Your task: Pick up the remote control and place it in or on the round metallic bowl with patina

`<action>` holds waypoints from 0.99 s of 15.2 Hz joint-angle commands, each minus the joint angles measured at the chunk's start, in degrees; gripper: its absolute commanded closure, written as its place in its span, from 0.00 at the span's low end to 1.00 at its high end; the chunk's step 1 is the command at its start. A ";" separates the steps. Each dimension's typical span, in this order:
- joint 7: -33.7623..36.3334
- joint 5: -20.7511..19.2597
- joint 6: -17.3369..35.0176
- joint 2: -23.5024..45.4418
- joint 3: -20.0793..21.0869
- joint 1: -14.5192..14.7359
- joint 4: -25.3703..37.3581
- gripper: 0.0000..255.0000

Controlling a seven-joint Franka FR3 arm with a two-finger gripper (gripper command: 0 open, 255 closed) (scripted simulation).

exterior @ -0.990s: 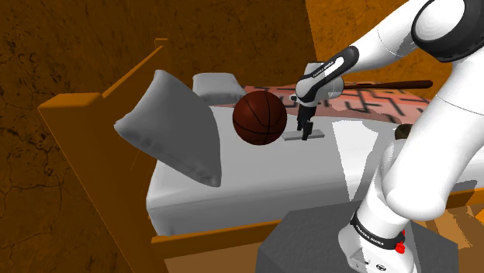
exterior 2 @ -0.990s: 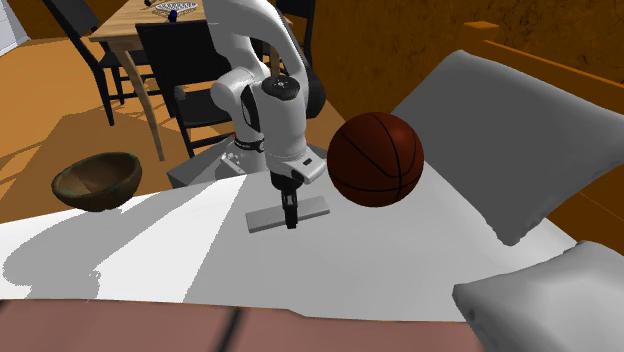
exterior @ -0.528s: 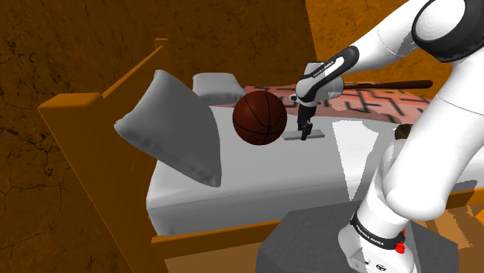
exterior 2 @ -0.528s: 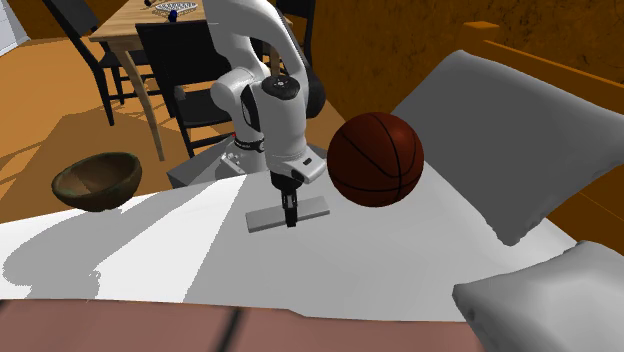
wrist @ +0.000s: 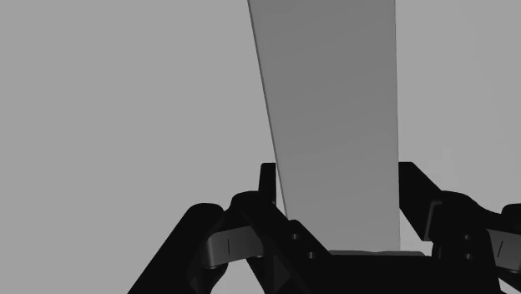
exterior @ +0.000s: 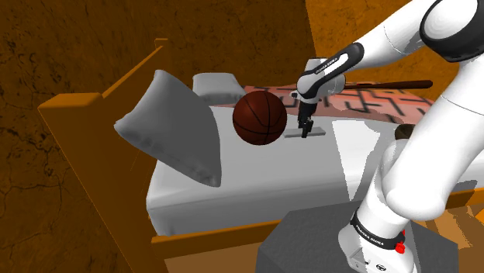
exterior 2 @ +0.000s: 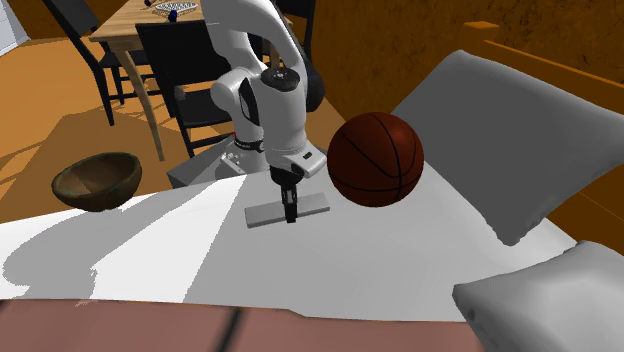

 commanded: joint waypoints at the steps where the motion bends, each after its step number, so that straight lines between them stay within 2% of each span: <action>1: 0.73 -0.95 -1.84 -1.37 0.39 -0.25 0.71 1.00; 15: 3.75 -4.30 -13.89 -8.43 3.50 -1.39 6.64 1.00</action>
